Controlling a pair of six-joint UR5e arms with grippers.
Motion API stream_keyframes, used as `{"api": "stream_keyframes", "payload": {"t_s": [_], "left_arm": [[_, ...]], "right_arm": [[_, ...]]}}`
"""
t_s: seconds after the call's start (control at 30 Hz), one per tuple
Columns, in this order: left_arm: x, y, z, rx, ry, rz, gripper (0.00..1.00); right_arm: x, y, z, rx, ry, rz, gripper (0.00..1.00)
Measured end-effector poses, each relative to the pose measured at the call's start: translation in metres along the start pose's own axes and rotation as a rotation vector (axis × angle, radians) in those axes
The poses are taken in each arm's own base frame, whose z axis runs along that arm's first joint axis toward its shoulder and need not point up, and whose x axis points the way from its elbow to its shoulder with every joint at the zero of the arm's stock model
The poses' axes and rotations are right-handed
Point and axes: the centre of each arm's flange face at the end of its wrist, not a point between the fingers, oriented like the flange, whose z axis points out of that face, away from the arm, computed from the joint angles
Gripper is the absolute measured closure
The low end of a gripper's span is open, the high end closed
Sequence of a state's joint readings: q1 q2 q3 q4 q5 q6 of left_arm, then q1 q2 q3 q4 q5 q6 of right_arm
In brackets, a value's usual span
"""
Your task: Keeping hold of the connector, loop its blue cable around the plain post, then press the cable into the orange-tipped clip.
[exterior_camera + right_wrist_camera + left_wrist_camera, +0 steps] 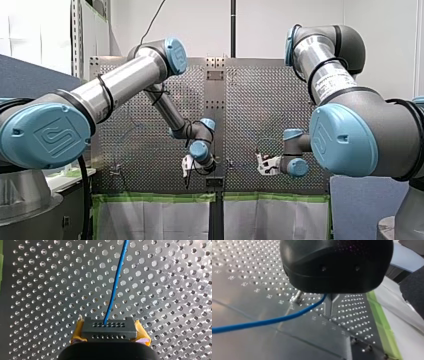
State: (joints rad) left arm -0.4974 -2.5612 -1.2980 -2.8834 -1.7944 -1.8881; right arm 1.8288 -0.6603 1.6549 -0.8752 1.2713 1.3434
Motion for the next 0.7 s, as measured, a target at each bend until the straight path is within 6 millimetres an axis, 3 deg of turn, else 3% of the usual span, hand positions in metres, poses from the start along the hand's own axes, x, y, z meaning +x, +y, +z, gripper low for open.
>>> {"api": "stream_keyframes", "payload": {"t_s": [0.7], "left_arm": [[-0.026, 0.011, 0.017, 0.018, -0.034, -0.033, 0.99]], "right_arm": [[0.008, 0.012, 0.011, -0.010, 0.015, 0.029, 1.00]]}}
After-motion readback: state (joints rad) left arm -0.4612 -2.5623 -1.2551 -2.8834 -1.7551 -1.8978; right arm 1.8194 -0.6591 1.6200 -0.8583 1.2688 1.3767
